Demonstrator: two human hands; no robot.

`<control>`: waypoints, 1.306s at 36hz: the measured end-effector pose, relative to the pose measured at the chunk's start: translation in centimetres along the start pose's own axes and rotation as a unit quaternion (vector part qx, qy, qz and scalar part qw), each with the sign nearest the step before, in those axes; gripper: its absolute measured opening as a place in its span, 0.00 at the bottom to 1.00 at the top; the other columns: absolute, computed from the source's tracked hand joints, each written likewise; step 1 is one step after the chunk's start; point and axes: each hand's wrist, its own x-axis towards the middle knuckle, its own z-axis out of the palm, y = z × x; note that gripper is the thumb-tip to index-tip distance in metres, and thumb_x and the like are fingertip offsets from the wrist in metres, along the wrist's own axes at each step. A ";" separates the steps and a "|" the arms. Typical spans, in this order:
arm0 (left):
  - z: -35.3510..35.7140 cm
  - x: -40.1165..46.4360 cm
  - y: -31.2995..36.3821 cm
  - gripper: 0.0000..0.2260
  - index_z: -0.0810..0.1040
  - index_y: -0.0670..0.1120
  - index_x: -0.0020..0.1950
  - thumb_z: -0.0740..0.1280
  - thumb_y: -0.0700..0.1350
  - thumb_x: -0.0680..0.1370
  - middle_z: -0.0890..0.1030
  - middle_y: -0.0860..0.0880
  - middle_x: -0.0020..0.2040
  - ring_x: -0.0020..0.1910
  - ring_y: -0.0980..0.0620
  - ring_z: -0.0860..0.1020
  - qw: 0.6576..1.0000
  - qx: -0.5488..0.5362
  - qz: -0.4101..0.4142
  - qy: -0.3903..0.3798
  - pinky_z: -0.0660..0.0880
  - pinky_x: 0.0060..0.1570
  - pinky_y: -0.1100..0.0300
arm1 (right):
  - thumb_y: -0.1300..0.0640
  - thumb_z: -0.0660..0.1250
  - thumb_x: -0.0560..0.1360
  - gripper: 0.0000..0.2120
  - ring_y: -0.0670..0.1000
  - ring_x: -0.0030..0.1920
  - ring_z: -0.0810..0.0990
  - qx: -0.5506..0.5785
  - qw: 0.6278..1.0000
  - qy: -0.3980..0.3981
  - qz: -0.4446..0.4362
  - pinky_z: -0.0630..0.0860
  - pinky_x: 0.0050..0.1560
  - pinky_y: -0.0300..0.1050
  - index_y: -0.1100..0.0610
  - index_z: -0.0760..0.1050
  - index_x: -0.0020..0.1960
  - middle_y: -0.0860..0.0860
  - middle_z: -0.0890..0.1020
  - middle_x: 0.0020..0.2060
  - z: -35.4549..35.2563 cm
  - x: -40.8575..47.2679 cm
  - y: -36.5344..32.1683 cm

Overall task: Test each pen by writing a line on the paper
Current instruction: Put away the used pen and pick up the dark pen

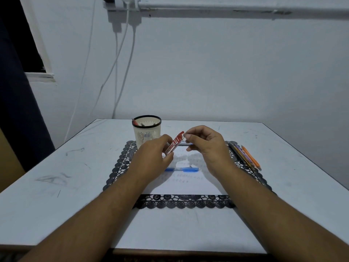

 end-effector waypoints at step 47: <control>-0.2 -0.3 0.3 0.26 0.64 0.65 0.74 0.69 0.53 0.79 0.82 0.60 0.53 0.44 0.59 0.80 0.997 0.041 0.066 0.001 0.82 0.45 0.53 | 0.67 0.71 0.78 0.03 0.58 0.43 0.86 0.098 0.994 0.044 -0.031 0.84 0.42 0.47 0.61 0.81 0.50 0.58 0.83 0.41 -0.8 0.6 -0.6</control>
